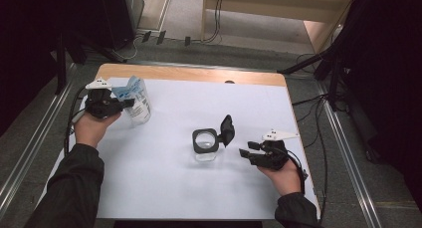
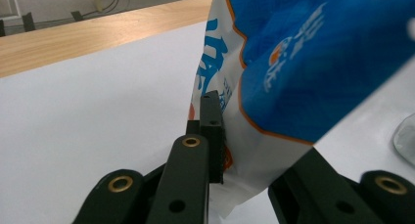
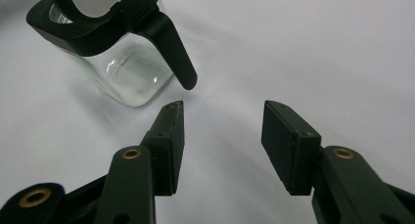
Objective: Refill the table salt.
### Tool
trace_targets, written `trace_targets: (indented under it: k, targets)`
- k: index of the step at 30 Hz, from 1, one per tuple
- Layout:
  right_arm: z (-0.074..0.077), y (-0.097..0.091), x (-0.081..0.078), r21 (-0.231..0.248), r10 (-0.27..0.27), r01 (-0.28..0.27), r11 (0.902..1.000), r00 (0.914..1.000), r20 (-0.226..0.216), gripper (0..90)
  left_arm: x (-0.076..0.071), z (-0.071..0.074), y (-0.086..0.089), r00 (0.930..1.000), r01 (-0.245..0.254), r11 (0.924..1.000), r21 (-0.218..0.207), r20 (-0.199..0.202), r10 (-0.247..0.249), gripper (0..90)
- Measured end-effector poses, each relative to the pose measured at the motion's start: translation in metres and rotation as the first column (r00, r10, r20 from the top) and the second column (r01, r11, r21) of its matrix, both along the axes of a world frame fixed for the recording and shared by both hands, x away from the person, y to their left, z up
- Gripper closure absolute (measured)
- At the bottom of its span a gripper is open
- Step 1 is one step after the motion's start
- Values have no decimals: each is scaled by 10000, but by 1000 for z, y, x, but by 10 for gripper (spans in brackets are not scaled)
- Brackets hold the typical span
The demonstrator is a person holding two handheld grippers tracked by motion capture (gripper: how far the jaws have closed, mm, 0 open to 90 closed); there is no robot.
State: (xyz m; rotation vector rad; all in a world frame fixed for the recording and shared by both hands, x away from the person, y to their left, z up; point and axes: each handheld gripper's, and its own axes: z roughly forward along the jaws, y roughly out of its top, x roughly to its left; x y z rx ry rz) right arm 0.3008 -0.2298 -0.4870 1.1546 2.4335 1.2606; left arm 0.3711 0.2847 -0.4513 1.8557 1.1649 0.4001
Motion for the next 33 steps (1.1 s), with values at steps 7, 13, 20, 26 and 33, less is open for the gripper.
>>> trace_targets:
  k: [7, 13, 20, 26, 33]
  targets:
    - [-1, 4, 0, -18, 175, -175, 9998, 9998, 28, 530, -1, 2, -1, 9996, 19, 9996, -289, -278, -27, 895]
    - [0, 6, -1, -28, 219, -219, 9998, 9997, 59, 529, -3, 6, 0, 9991, 78, 9986, -524, -413, -99, 900]
    - [2, 8, -4, 91, 366, -367, 9993, 9992, 143, 529, -7, 12, -2, 9984, 377, 9954, -876, -378, -411, 900]
    - [7, 16, -11, 175, 655, -661, 9977, 9974, 287, 533, -13, 26, -10, 9960, 845, 9927, -865, -232, -868, 900]
    - [13, 22, -21, 236, 992, -1007, 9946, 9934, 579, 566, -22, 32, -21, 9903, 1242, 9889, -820, -530, -1288, 900]
